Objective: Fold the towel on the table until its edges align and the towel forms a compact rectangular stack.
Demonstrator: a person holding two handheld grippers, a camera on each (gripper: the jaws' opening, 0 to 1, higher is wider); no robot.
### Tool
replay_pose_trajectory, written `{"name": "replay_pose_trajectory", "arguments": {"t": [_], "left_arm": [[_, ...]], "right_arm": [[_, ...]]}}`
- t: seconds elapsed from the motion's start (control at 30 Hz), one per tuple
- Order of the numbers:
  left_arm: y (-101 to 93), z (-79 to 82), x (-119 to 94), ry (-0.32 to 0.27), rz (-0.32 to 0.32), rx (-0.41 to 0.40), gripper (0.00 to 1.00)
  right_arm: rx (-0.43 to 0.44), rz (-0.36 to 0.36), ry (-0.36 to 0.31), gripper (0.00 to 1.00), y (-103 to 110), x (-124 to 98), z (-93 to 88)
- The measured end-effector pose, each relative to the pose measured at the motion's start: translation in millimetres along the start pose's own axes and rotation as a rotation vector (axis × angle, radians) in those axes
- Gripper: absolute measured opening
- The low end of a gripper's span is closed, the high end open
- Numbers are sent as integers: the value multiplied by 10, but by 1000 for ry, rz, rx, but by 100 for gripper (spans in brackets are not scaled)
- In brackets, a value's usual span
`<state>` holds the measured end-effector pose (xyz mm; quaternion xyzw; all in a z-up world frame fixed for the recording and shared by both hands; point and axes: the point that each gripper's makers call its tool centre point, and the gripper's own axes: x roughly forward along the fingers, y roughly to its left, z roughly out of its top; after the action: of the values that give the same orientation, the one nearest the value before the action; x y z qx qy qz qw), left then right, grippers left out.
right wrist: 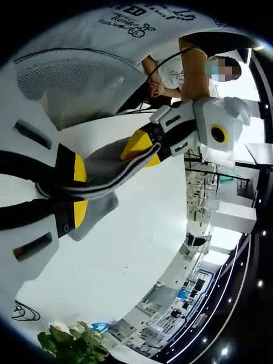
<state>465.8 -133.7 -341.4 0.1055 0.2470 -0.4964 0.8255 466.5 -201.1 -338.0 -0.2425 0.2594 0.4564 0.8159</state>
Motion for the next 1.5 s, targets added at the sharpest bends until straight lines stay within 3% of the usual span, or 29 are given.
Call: {"name": "replay_pose_trajectory", "arguments": {"t": [0.5, 0.93, 1.13, 1.5], "left_arm": [[244, 78, 158, 2, -14, -57, 8], [550, 13, 368, 18, 45, -110, 8], [762, -165, 527, 64, 55, -73, 9], [1058, -486, 818, 115, 71, -113, 9]], "right_arm": [[5, 14, 15, 6, -302, 237, 7], [8, 8, 39, 6, -559, 598, -116], [54, 26, 57, 7, -646, 805, -234], [93, 40, 107, 7, -749, 1150, -470]]}}
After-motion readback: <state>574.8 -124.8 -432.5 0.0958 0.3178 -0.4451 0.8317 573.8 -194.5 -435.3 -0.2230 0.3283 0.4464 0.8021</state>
